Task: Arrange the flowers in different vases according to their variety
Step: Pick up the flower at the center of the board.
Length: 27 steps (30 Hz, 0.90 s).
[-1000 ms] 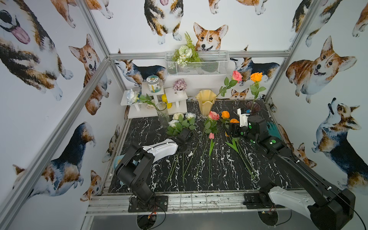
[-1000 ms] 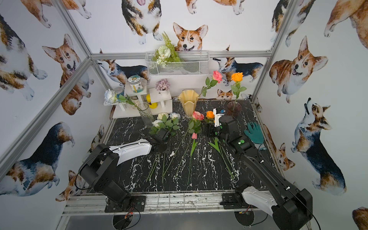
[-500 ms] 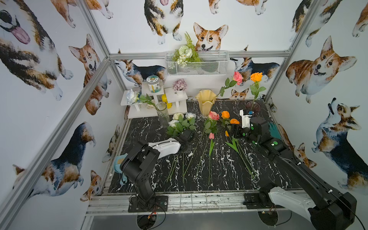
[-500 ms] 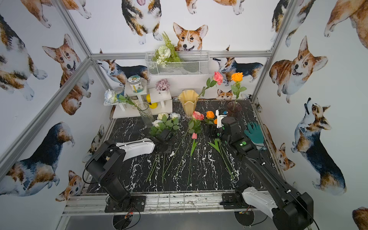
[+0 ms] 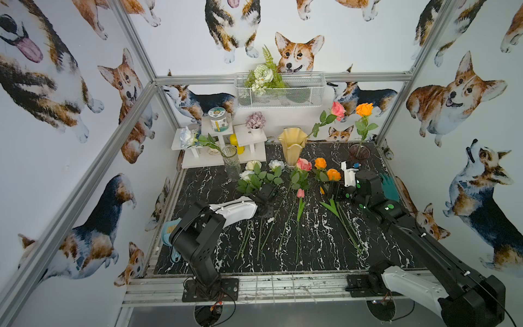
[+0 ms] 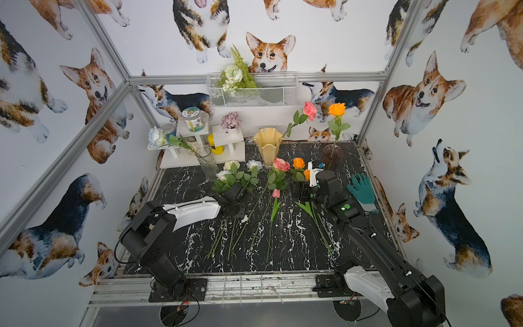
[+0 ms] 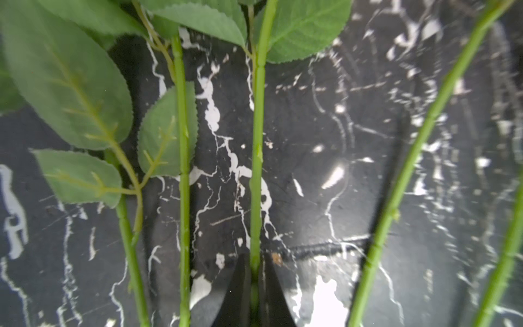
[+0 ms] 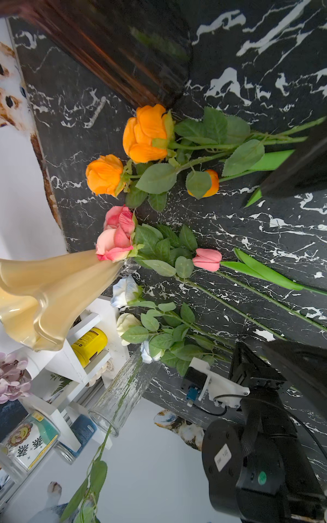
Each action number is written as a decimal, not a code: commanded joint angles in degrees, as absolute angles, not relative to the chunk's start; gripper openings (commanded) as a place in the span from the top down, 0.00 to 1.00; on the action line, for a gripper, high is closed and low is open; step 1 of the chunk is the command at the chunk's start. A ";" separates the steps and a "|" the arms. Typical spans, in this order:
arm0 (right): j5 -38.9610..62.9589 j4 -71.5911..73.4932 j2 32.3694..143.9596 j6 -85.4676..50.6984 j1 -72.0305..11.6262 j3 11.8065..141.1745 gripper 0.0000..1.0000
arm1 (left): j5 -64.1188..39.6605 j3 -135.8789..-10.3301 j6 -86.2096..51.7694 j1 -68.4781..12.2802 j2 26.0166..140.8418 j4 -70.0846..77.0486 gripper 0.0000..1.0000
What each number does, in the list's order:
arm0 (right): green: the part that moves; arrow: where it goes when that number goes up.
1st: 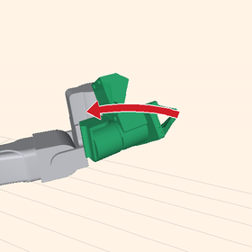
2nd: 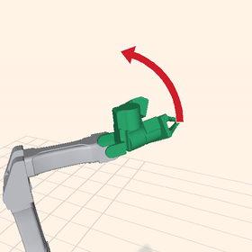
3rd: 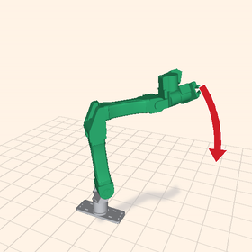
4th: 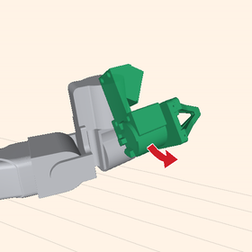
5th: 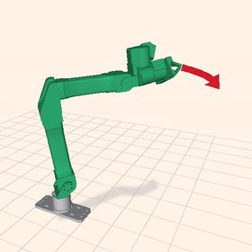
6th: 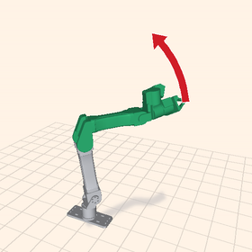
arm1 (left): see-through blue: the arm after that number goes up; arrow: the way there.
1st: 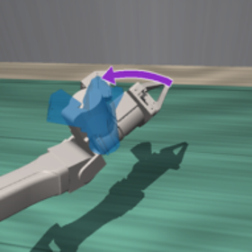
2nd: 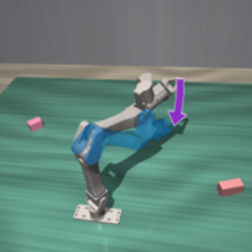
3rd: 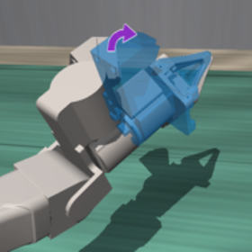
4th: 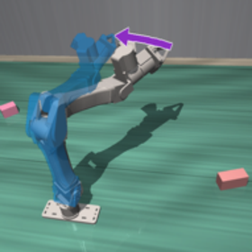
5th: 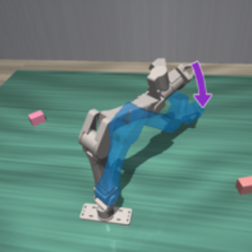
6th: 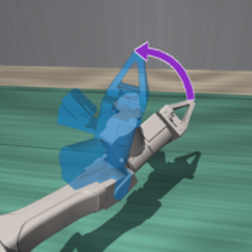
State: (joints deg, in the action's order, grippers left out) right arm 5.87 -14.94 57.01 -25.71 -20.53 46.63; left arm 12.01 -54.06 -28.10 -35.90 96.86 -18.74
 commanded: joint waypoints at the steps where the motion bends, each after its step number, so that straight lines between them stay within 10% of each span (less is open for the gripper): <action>1: 7.28 -13.74 56.61 -26.79 -20.05 45.41 0.14 | 14.11 -54.41 -27.77 -36.03 95.36 -20.11 1.00; 27: 9.66 -12.32 54.76 -27.53 -17.97 40.41 0.11 | 26.37 -59.47 -9.09 -36.34 63.48 -8.69 1.00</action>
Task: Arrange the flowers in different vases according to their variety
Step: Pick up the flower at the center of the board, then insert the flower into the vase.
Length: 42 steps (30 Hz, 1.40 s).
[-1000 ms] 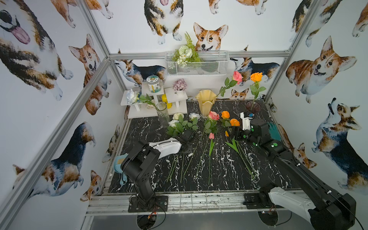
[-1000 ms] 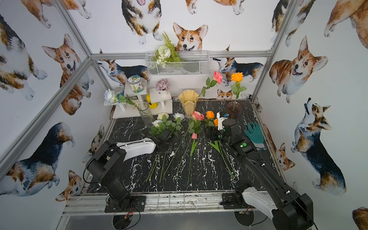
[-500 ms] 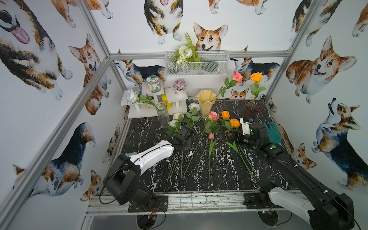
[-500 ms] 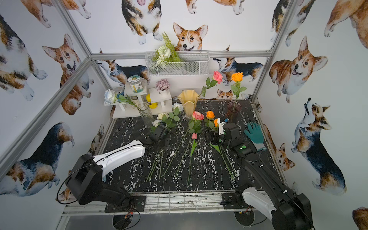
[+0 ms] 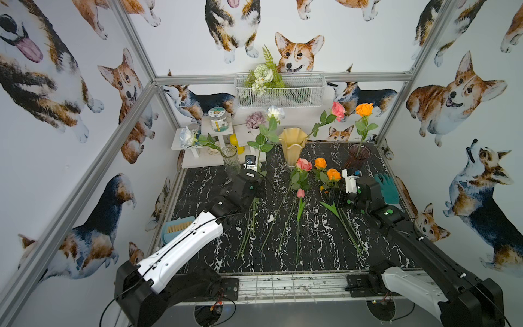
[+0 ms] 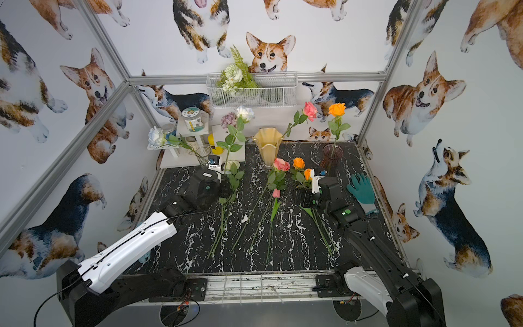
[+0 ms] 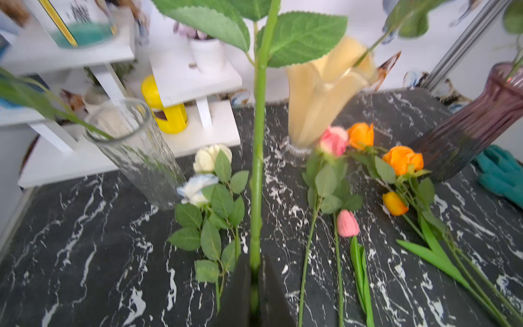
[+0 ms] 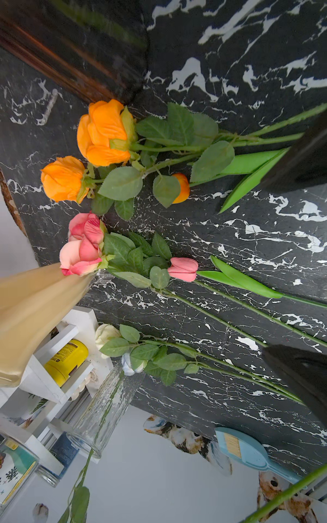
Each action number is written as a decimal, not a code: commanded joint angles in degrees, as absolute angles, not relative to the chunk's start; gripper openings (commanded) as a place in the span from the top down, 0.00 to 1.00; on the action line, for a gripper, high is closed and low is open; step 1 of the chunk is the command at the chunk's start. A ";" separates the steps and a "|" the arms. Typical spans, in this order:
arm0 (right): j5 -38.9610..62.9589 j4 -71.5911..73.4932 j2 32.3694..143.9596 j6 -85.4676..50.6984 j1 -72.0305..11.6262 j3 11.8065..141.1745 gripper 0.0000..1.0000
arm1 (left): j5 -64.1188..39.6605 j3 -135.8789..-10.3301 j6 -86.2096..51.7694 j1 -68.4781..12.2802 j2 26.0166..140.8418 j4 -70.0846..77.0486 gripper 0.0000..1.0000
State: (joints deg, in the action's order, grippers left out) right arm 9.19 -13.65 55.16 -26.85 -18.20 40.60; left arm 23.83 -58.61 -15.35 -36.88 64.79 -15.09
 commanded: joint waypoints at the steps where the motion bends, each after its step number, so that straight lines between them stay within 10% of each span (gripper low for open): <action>1: 9.67 -12.30 54.62 -27.47 -17.89 40.35 0.11 | 26.37 -59.65 -7.63 -35.62 62.92 -6.62 1.00; 15: 10.36 -12.48 53.95 -27.07 -16.35 40.08 0.11 | 7.71 -68.93 -2.30 -15.85 69.06 11.93 1.00; 42: 11.60 -12.93 53.79 -26.14 -12.79 40.43 0.11 | 5.53 -73.60 1.67 -5.41 88.86 39.32 1.00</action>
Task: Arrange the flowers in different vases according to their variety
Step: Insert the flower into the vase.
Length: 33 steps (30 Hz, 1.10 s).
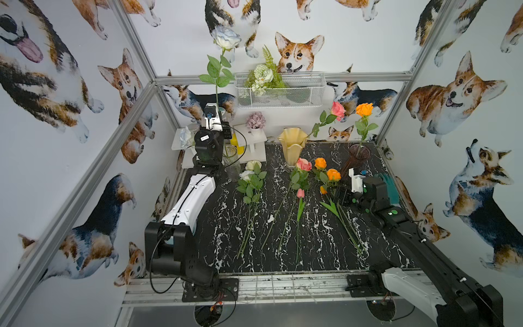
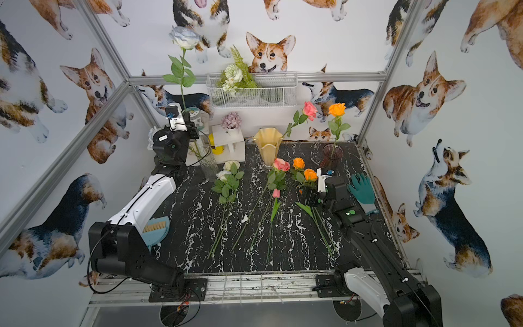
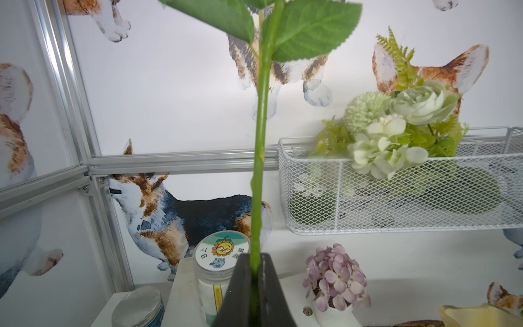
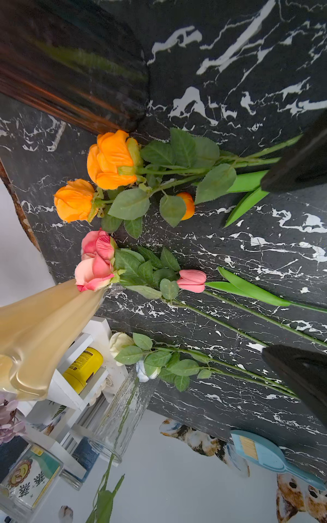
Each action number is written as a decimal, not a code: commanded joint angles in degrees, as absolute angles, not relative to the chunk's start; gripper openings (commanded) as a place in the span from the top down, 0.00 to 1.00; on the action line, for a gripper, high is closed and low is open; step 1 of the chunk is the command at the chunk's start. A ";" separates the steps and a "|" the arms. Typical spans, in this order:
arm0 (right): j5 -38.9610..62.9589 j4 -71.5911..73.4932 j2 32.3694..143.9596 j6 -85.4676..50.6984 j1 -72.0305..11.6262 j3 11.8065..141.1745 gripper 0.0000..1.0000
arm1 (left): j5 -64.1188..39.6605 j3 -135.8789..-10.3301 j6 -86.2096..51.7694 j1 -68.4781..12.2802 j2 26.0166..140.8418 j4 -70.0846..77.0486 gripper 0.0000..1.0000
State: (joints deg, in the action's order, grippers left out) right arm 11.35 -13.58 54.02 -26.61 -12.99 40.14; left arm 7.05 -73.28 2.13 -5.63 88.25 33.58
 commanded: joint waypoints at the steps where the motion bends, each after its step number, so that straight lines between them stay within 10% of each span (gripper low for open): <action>1: 11.60 -12.93 53.73 -26.20 -12.68 40.30 0.11 | 5.36 -73.86 1.88 -5.44 89.33 39.57 1.00; 21: 11.51 -13.80 53.09 -25.99 -11.99 39.83 0.11 | 7.08 -71.12 3.40 -5.39 95.90 45.13 1.00; 24: 11.76 -13.47 53.15 -26.16 -11.95 39.42 0.11 | 7.03 -70.57 2.39 -5.37 95.41 44.70 0.33; 26: 11.95 -13.10 53.10 -26.44 -11.95 39.11 0.11 | 6.77 -70.88 2.37 -5.56 95.36 43.43 0.06; 33: 12.51 -12.47 53.00 -27.24 -11.95 38.15 0.11 | 7.73 -69.54 2.81 -7.06 91.23 40.58 0.00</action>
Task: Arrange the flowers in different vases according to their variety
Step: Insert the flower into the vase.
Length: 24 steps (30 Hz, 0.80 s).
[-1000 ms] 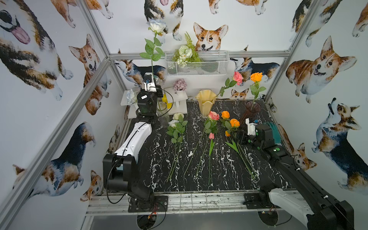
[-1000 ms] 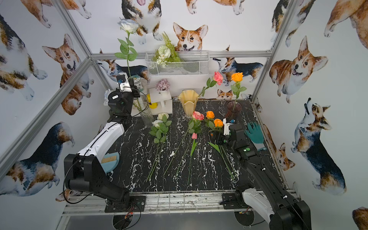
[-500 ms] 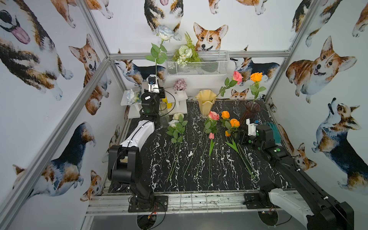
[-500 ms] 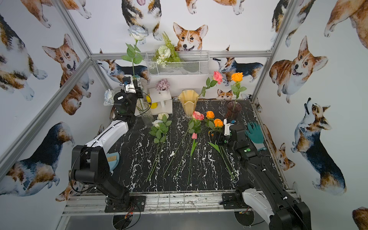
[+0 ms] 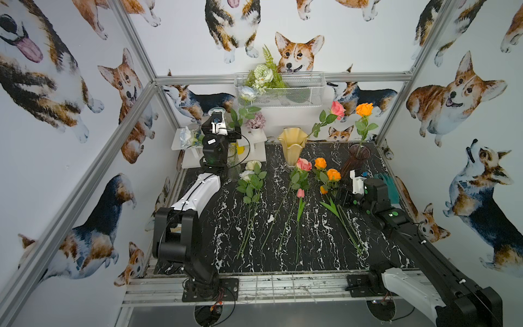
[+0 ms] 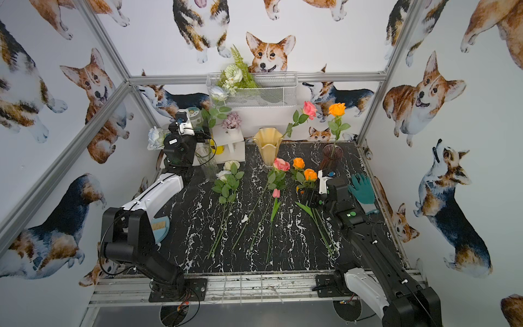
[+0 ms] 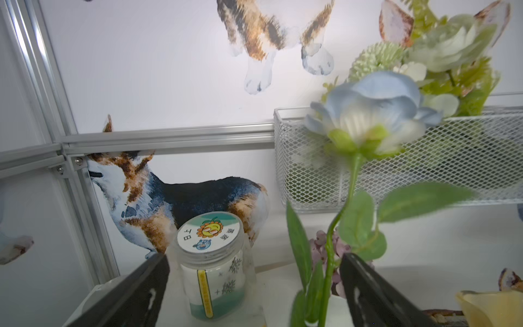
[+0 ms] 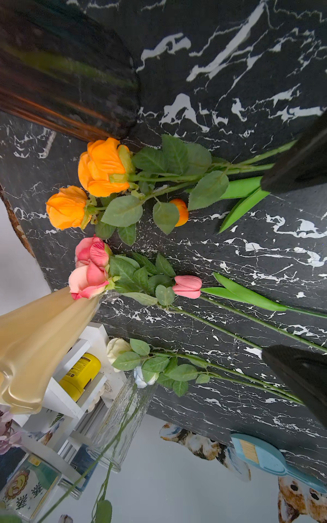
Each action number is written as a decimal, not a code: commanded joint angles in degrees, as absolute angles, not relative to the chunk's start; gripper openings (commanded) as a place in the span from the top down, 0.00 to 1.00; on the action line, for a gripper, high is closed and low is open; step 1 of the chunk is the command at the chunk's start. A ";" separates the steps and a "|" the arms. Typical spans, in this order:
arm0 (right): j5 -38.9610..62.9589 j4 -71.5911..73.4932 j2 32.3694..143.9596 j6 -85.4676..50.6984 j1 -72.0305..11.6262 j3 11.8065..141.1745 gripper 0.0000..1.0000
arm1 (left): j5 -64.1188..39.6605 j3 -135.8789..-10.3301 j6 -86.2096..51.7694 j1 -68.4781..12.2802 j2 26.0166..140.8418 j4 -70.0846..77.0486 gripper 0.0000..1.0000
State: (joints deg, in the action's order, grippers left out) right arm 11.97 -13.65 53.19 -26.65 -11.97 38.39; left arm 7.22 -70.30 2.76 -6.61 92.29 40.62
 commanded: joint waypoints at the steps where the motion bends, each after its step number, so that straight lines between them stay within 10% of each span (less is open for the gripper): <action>1: 12.56 -12.32 53.00 -27.33 -11.95 38.14 0.11 | 7.82 -69.07 2.77 -7.37 90.64 40.04 0.00; 24: 9.51 -24.90 56.33 -23.94 -10.46 37.79 0.15 | 2.84 -54.41 -5.06 -15.72 71.22 19.17 0.00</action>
